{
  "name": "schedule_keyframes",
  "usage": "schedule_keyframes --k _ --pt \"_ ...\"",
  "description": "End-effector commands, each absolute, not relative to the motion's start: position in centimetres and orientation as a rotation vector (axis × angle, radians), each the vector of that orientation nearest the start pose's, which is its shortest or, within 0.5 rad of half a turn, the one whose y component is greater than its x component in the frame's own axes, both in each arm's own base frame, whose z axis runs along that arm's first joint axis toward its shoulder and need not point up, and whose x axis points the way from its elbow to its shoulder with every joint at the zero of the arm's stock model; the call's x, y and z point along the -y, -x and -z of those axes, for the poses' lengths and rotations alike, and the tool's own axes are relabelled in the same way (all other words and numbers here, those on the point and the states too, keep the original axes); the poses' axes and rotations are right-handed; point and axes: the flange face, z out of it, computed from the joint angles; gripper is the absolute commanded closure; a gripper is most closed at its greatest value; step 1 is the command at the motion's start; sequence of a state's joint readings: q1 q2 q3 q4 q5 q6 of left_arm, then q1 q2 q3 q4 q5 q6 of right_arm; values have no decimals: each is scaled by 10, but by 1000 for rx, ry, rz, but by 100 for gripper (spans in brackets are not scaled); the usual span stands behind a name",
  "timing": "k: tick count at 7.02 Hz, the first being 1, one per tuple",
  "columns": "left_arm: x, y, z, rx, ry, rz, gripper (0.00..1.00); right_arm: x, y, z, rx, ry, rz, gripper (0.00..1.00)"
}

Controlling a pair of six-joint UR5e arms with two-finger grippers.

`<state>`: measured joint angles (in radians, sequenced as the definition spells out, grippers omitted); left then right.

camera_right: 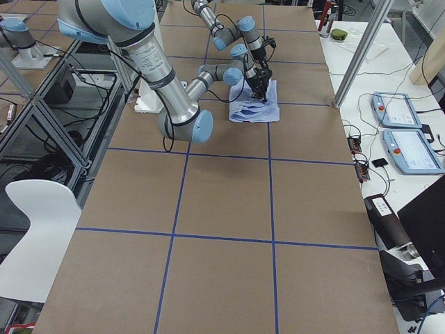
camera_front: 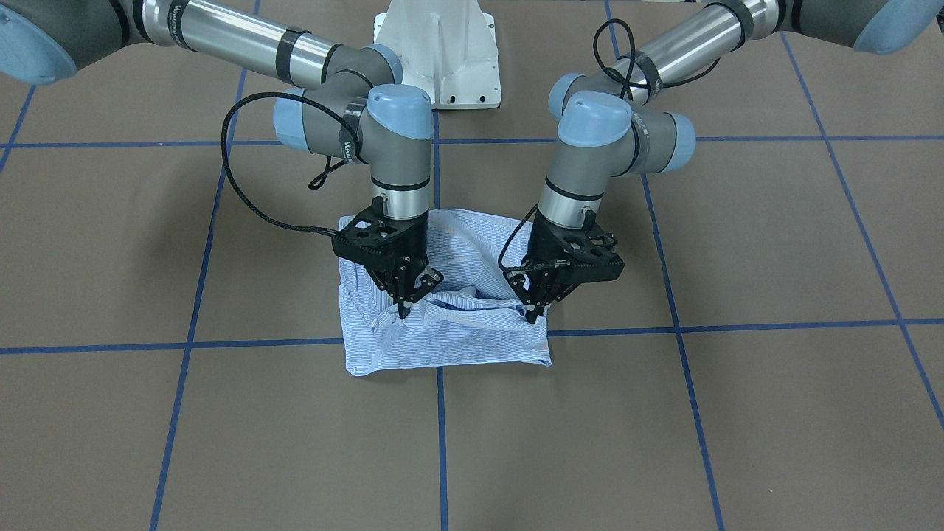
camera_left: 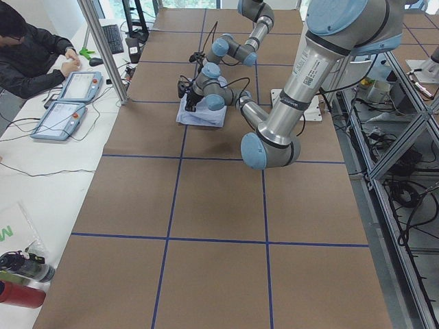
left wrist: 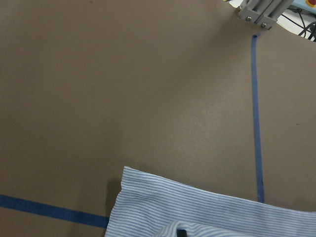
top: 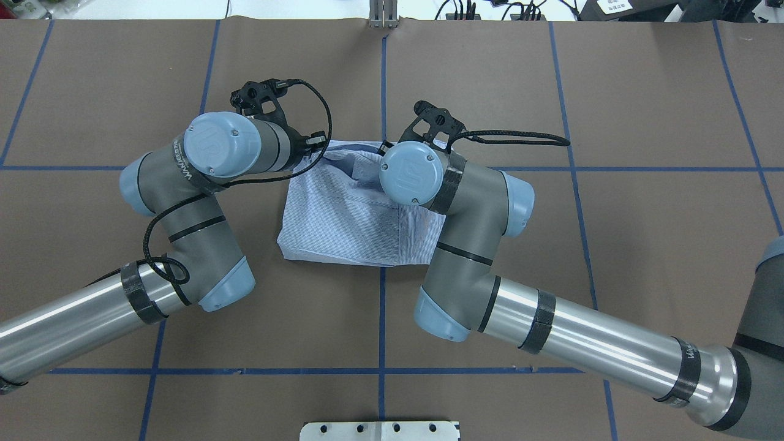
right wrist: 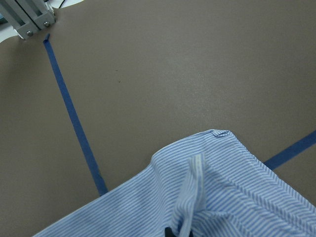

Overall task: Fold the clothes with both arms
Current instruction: 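Lift the near edge with both grippers and fold it away from the robot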

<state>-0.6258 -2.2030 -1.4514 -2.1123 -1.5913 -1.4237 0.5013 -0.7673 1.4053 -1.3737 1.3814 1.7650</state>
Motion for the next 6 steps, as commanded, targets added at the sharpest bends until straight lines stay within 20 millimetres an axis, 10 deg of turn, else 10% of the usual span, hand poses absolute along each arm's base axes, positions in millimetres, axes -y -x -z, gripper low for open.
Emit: schedule_keyframes --k 1,3,6 --pt "541 -523 -294 -956 -395 423 100 502 591 -214 822 -316 -721 100" --pt "542 -517 -287 -962 -468 321 0 514 580 -211 806 -338 -606 1" --pt "548 -450 -302 -1010 -541 112 0 525 565 -180 864 -253 -554 0"
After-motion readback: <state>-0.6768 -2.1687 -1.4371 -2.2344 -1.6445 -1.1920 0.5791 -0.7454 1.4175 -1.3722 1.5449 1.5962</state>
